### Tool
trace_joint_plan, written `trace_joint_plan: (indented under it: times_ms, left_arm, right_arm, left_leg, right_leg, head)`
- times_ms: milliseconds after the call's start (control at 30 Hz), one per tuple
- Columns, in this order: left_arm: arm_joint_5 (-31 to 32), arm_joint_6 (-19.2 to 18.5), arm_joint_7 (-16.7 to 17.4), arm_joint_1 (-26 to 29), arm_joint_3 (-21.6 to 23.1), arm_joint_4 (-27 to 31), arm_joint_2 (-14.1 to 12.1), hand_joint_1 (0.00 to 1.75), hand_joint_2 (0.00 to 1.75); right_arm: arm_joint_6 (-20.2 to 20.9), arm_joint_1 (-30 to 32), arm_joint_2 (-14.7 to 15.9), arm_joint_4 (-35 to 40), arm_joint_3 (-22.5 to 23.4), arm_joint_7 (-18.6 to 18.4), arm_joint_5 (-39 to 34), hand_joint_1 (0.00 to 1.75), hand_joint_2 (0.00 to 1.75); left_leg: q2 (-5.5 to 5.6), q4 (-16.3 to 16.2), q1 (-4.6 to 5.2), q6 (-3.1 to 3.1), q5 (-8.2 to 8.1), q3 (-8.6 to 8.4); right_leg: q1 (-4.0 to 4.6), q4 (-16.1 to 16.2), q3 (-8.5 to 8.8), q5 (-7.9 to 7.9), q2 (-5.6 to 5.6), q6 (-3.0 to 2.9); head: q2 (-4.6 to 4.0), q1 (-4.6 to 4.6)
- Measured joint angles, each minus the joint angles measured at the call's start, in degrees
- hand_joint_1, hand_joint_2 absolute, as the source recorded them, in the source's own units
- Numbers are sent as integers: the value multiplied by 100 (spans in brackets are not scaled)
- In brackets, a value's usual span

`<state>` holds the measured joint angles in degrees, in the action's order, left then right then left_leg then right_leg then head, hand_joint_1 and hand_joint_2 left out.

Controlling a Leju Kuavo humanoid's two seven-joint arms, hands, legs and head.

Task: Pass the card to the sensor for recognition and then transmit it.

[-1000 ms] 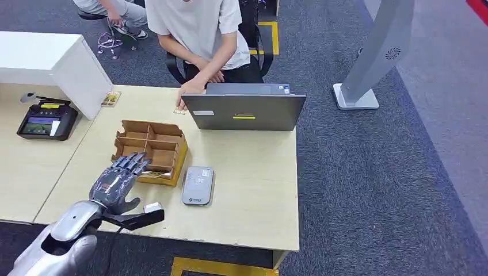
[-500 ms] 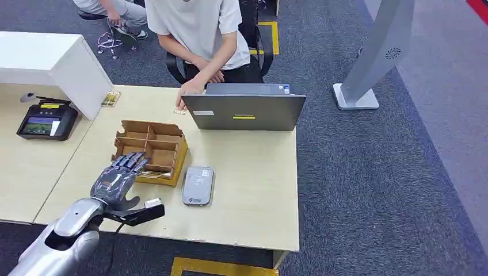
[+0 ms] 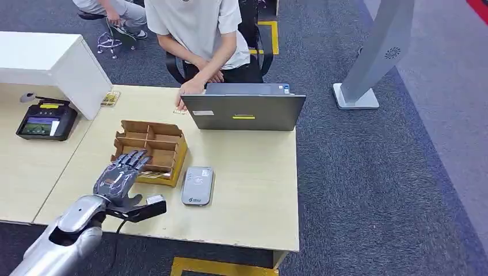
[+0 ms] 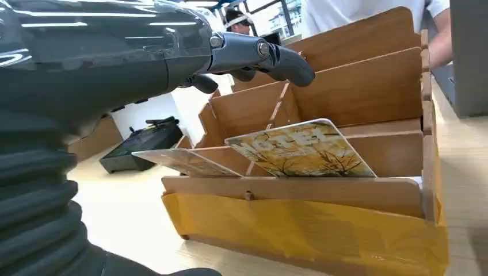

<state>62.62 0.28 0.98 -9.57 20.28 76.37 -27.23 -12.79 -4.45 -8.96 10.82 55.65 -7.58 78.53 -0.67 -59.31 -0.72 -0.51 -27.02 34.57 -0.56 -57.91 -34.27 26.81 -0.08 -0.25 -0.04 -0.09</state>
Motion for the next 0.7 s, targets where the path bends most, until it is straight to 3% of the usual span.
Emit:
trace_joint_plan:
  times_ms: [700]
  left_arm:
    - [-457, -190, -238, 34, 290, 245, -236, 0, 175]
  right_arm:
    - [0, -2, 0, 0, 0, 13, -17, 0, 0]
  left_leg:
    - [0, 0, 0, 0, 0, 1]
  right_leg:
    - [0, 0, 1, 0, -1, 0]
  head:
    - [0, 0]
